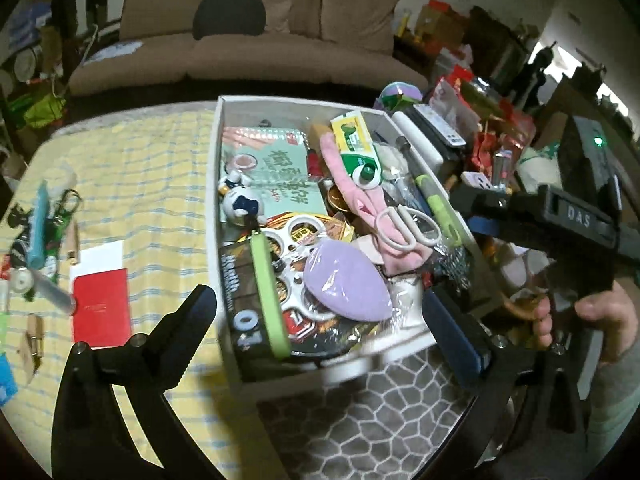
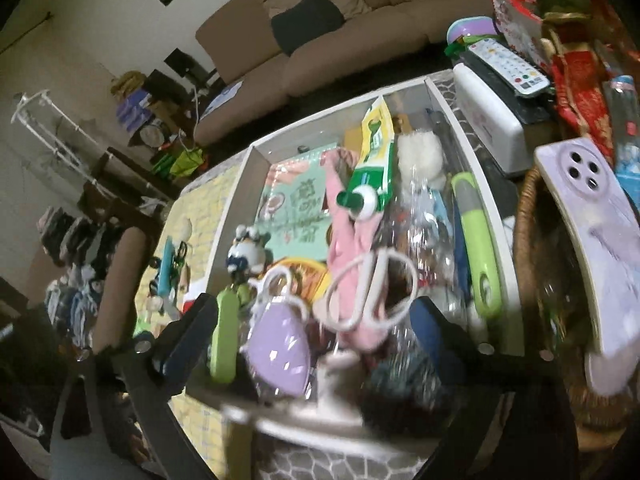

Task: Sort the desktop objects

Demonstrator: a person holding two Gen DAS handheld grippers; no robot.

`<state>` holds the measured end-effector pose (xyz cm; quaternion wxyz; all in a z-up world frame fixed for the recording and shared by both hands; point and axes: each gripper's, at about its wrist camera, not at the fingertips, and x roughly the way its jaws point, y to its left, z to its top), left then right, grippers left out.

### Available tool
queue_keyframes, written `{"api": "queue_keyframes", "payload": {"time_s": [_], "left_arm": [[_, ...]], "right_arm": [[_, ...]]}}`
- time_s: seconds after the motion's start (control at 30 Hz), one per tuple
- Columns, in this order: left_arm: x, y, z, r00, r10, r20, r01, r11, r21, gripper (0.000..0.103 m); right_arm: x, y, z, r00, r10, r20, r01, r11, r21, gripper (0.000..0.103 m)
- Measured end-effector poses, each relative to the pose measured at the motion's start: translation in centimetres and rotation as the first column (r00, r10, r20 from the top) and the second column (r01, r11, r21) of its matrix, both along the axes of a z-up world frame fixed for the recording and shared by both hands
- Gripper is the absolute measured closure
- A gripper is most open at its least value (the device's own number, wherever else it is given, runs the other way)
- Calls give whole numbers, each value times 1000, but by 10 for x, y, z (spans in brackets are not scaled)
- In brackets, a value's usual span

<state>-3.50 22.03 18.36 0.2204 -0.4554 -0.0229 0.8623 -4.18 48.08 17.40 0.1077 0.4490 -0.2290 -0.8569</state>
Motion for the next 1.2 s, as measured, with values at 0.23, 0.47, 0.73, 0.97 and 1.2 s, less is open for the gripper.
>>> {"api": "queue_keyframes", "payload": {"time_s": [0.23, 0.47, 0.73, 0.97, 1.2], "left_arm": [[30, -27, 31, 997, 41, -62, -41, 999, -2, 0], [57, -59, 48, 993, 74, -94, -75, 997, -4, 0], [82, -99, 51, 989, 111, -102, -111, 994, 5, 0], [87, -135, 25, 985, 146, -88, -148, 989, -15, 0], [81, -198, -34, 966, 241, -90, -249, 964, -98, 0]], "right_arm": [[49, -26, 22, 999, 11, -42, -7, 995, 102, 1], [87, -67, 35, 995, 57, -81, -40, 980, 196, 1], [112, -116, 45, 989, 102, -102, -78, 972, 222, 0], [125, -169, 31, 981, 157, -116, -121, 957, 265, 0], [133, -239, -1, 967, 197, -163, -133, 933, 335, 0]]}}
